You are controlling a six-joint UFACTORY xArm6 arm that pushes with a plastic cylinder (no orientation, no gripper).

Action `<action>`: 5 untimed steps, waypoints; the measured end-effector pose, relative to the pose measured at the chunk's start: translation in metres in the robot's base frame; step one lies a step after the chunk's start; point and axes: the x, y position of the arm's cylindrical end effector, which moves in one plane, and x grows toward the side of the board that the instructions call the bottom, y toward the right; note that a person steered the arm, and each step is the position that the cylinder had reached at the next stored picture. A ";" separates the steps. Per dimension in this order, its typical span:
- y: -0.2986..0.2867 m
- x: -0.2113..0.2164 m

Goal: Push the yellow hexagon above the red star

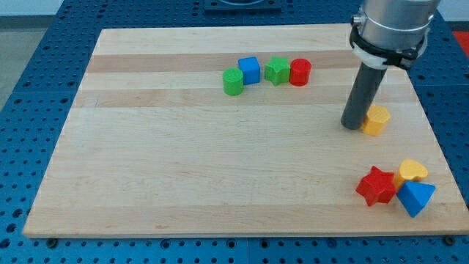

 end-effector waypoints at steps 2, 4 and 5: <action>0.023 -0.031; 0.043 -0.031; 0.043 -0.021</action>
